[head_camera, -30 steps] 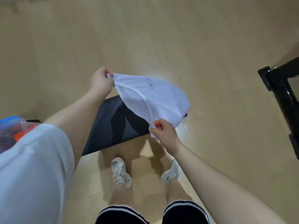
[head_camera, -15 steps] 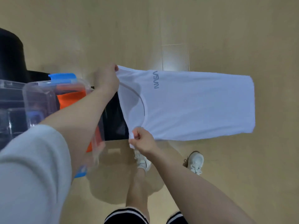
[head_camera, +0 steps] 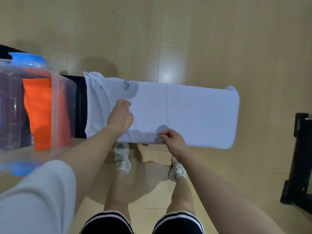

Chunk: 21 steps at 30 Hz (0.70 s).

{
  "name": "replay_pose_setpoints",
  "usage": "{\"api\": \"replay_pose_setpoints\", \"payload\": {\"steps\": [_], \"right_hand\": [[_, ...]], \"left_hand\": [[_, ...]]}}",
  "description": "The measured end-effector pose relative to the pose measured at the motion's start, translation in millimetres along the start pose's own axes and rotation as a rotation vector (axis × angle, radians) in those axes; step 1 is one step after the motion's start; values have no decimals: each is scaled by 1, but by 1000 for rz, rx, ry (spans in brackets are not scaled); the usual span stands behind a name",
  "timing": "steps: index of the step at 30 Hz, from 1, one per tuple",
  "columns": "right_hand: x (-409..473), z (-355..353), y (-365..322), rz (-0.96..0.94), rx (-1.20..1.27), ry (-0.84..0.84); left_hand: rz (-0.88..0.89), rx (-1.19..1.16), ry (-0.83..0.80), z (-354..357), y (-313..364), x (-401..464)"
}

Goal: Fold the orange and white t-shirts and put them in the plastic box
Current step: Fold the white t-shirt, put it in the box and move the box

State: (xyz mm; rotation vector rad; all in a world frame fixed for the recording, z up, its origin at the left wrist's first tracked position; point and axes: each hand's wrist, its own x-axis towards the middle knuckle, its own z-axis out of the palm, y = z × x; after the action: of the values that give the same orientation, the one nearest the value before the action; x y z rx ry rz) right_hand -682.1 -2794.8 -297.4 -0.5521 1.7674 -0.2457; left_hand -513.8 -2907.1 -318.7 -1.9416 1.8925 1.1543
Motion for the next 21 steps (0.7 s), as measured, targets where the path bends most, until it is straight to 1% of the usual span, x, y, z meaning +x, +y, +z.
{"api": "replay_pose_setpoints", "payload": {"steps": [3,5,6,8,9,11,12,13,16,17,18,19,20,21], "right_hand": [[5,-62,45,-11,-94,112],[7,-94,76,-61,-233,167],[7,-107,91,-121,-375,182],[10,-126,116,-284,-736,166],[12,-132,128,-373,-889,129],[19,-133,146,-509,-1070,57],[23,-134,155,-530,-1106,41],[27,-134,165,-503,-1128,39],[29,-137,191,-323,-1114,152],[25,-135,198,-303,-1085,195],[19,-131,204,-338,-1026,241],[11,-125,206,-412,-961,283],[6,-116,209,-483,-893,302],[4,-108,210,-543,-792,323]], "left_hand": [[79,58,-91,65,22,-28],[121,93,-85,107,42,-48],[147,103,-65,126,53,-58],[159,152,-20,158,70,-70],[121,187,-16,175,73,-76],[-9,217,-6,192,68,-76],[-87,235,31,196,64,-78],[-158,249,65,198,58,-81],[-293,192,125,194,37,-92],[-317,162,129,192,31,-97],[-326,125,146,191,29,-103],[-325,60,181,191,29,-109],[-330,-50,216,193,31,-115],[-360,-211,236,195,36,-119]]}}
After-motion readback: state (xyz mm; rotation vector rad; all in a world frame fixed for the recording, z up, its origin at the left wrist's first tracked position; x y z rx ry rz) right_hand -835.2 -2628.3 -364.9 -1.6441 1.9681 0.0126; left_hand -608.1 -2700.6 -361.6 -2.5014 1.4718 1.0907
